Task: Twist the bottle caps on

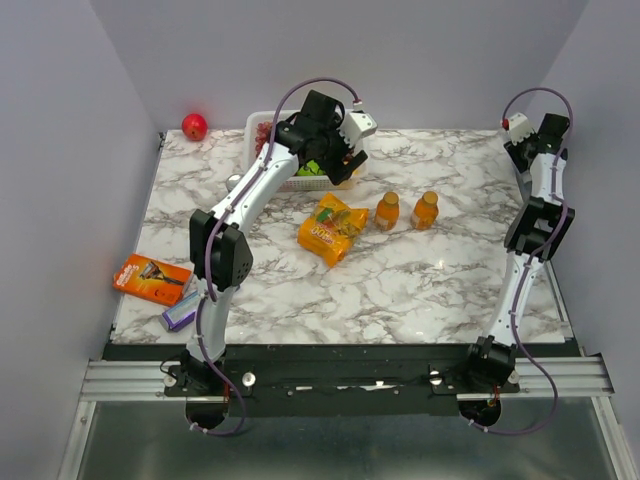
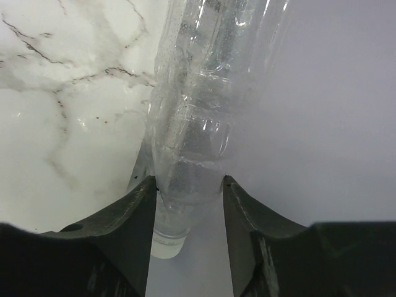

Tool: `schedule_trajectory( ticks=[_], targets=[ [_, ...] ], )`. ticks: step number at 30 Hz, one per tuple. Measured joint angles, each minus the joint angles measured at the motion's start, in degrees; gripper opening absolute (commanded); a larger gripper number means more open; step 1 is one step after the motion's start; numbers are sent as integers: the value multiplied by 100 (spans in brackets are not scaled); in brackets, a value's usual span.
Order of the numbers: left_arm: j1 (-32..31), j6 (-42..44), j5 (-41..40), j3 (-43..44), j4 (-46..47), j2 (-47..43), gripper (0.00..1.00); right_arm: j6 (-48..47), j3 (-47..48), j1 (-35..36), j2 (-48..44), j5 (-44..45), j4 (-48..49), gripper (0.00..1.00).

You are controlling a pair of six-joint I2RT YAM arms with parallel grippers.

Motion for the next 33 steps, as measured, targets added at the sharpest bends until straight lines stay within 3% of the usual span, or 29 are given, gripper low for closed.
schedule_trajectory(
  ticks=[4,6,9,15,28,33],
  targets=[
    [0,4,0,-28,-15,0,99,0,-17,-15,-11,-63,2,29],
    [0,4,0,-31,-17,0,99,0,-57,-15,-31,-72,11,0],
    [0,4,0,-31,-17,0,99,-85,-503,-15,-273,-55,164,0],
    [0,4,0,-31,-17,0,99,-153,-2380,-2,-1453,66,660,0],
    [0,138,138,-22,-26,0,99,-98,-3733,522,-3200,-623,874,0],
    [4,295,487,490,-380,20,99,-728,-5711,656,-4354,-1222,1036,1]
  ],
)
